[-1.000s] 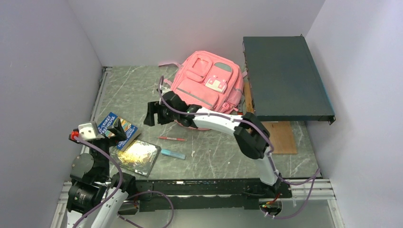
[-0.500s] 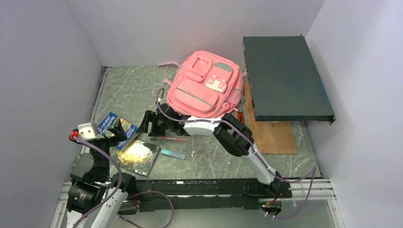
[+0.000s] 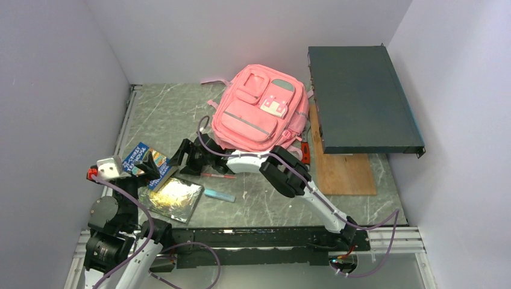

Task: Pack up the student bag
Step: Pick up the book from the center of the board.

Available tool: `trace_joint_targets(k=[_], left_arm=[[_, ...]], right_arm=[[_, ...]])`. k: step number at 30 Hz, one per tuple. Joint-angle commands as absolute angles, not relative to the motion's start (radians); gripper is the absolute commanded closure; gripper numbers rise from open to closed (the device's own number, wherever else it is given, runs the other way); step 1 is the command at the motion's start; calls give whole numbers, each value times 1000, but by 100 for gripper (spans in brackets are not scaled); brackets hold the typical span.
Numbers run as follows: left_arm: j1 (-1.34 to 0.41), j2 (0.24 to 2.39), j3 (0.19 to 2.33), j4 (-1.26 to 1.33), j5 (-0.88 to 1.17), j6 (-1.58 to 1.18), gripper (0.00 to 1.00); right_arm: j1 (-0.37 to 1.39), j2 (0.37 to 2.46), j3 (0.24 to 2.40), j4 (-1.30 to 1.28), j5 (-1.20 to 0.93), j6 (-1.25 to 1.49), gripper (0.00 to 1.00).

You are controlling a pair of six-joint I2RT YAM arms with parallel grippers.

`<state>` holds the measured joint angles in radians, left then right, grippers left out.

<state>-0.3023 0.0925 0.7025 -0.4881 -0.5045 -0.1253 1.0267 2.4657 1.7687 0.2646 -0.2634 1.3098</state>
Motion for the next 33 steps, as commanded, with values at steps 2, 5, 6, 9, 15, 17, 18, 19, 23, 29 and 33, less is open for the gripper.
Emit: trace_joint_targets(k=[2,5,6,9,15,17,18,19,23,29,33], left_arm=[[-299,53,734,-488,-546,-141,3],[-299,33,730,-486,-562,-141,3],[-299,29,727,-485,-566,-141,3],[-299,20,729,-486,-574,-143,3],[-299,25,731,-493,-578,-145,3],[-299,22,728,-487,-577,-143,4],[-299,22,726,-487,-578,-142,4],[-299,23,727,-488,-580,-143,4],[-299,23,725,-487,-582,-142,4],[-299,45,727,-489,-578,-142,3],[-299,63,727,-492,-576,-140,2]], right_arm=[[1035,2517,1839,302,-262,1464,23],[1035,2541,1857,295,-267,1510,24],[1035,2549,1864,297,-272,1523,24],[1035,2577,1908,264,-266,1527,26],[1035,2644,2018,231,-260,1545,37],[1034,2660,2042,239,-272,1549,46],[1034,2659,2041,245,-271,1552,48],[1033,2654,2035,263,-266,1548,54],[1020,2613,2010,339,-273,1501,75],[980,2447,1911,403,-325,1302,97],[957,2257,1777,394,-339,1115,100]])
